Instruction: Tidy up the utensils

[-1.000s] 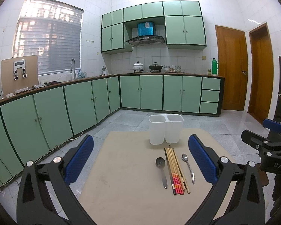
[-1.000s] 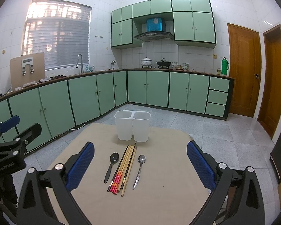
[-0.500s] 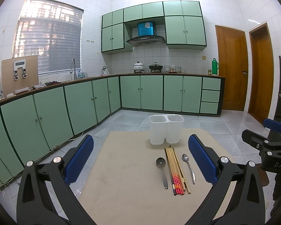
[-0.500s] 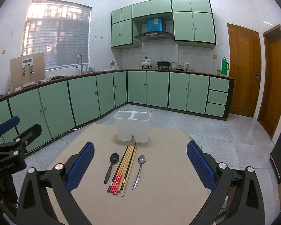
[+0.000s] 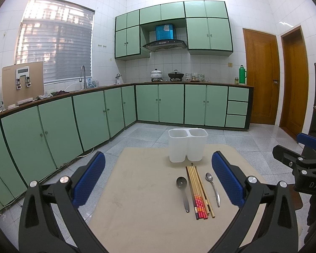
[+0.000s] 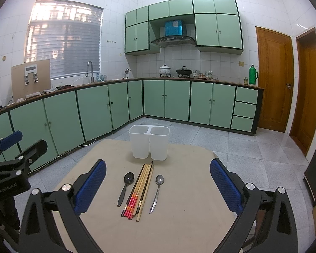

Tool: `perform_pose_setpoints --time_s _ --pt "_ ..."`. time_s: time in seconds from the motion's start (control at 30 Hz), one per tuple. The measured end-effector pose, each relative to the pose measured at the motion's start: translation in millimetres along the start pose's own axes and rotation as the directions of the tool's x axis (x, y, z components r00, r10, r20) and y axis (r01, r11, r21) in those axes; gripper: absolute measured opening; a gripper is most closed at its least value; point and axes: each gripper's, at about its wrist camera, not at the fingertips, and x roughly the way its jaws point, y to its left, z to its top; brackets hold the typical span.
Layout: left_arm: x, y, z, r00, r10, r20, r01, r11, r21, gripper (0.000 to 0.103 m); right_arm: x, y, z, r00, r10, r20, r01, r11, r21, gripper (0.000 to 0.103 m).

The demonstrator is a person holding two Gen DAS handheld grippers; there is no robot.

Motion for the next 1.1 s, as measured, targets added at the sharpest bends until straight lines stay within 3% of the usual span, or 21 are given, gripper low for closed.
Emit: perform_pose_setpoints --time_s 0.63,0.97,1.1 --pt "0 5 -1 1.0 0.002 -0.004 -0.002 1.0 -0.002 0.098 2 1 0 1.0 0.0 0.001 0.0 1.0 -0.001 0.097" --pt "17 13 -9 0.999 0.018 -0.026 -0.018 1.0 0.002 0.098 0 4 0 1.0 -0.006 -0.011 0.006 1.0 0.001 0.097" --pt "42 14 -12 0.997 0.031 -0.069 -0.031 1.0 0.001 0.098 23 0 2 0.999 -0.015 -0.043 0.015 1.0 0.0 0.097"
